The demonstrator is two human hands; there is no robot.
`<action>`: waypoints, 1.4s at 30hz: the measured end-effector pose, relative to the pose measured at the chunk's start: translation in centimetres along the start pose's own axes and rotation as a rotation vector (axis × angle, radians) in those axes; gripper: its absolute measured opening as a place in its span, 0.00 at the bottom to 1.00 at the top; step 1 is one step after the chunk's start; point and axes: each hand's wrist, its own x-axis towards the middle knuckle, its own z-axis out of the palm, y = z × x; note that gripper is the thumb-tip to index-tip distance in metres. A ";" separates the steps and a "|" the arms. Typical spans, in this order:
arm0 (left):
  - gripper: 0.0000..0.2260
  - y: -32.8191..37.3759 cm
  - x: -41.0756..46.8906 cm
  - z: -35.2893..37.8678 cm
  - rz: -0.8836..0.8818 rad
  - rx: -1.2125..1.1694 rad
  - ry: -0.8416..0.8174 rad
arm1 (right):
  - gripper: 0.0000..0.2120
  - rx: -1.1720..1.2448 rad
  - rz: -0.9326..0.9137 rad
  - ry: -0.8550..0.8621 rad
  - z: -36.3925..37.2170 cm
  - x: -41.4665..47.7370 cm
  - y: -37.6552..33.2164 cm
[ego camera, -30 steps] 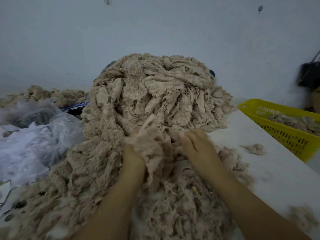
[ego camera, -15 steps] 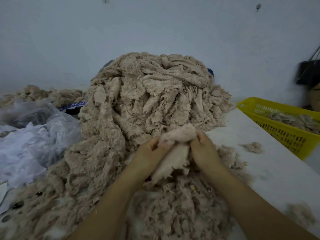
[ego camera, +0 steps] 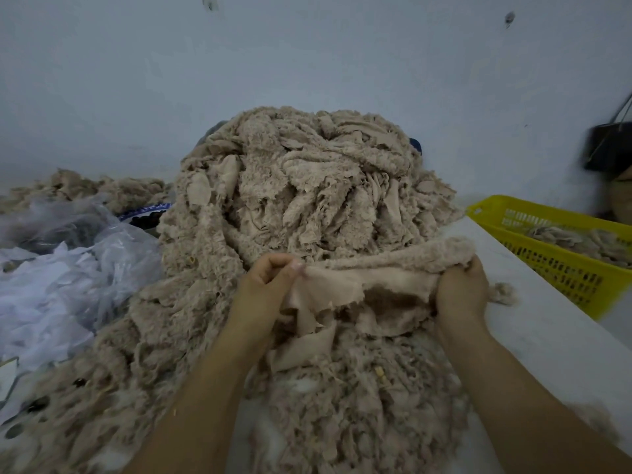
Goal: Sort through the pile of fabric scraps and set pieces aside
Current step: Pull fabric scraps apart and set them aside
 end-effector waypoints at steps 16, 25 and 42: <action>0.11 -0.5 0.0 1.3 -0.132 -0.358 -0.170 | 0.13 -0.201 -0.297 -0.865 1.6 -5.0 0.0; 0.15 -1.9 0.1 1.2 -0.070 0.187 -0.158 | 0.11 0.049 -0.111 -0.677 1.4 -4.1 -0.4; 0.11 -1.7 0.3 0.6 0.006 0.396 -0.169 | 0.16 -0.304 -0.422 -0.861 1.1 -5.3 0.2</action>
